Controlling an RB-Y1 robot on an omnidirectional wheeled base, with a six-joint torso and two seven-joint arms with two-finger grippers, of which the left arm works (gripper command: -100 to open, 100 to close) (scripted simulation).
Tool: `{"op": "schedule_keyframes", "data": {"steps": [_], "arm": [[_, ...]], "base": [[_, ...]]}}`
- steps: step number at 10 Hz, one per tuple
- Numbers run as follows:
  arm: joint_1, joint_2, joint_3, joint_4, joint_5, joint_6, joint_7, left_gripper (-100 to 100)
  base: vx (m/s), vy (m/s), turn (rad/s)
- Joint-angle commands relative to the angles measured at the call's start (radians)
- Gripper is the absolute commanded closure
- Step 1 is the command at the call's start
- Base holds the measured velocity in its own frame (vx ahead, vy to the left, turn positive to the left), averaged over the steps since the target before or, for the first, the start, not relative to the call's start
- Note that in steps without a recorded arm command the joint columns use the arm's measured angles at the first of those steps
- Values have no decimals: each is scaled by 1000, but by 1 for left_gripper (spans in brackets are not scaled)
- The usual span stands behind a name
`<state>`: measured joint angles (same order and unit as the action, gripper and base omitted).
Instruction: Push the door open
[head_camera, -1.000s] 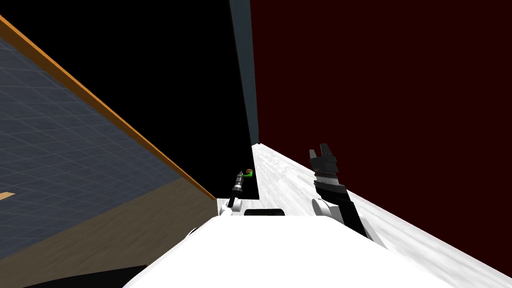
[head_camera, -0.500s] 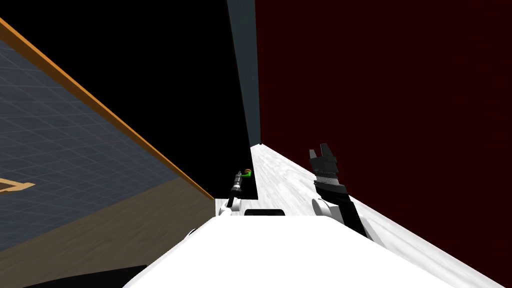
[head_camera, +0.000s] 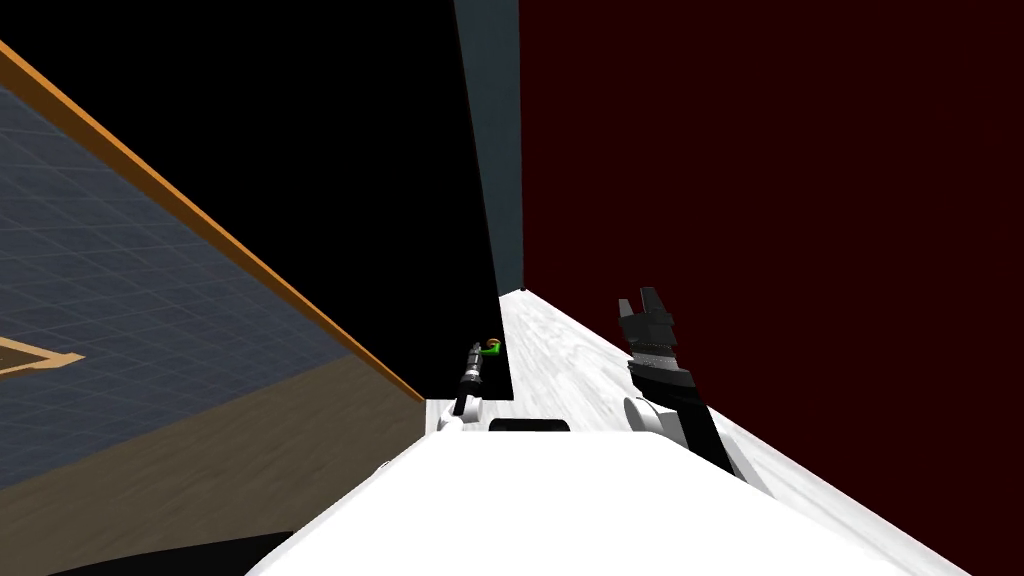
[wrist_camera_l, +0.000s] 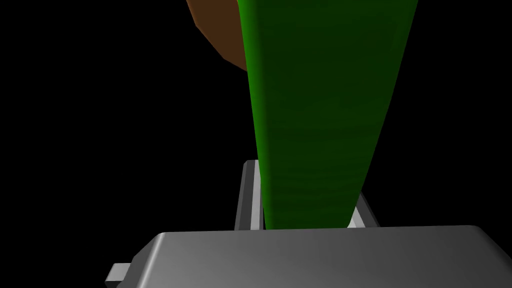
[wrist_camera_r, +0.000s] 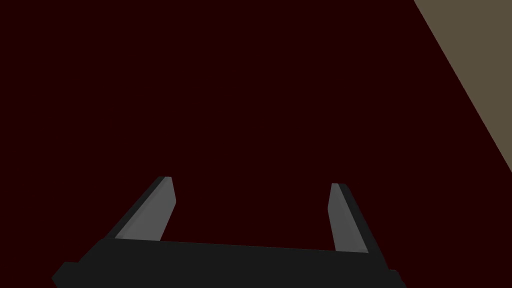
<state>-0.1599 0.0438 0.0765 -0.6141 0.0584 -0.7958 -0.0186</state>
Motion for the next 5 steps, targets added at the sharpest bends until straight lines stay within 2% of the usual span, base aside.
{"op": "schedule_keyframes", "data": {"steps": [1,3,5], "arm": [[0,-19,-5,-17,-2,8,-5,100],[6,11,26,-12,14,3,-10,100],[5,14,37,-12,21,3,-15,100]], "base": [[112,-105,50],[82,-30,58],[175,-90,51]]}}
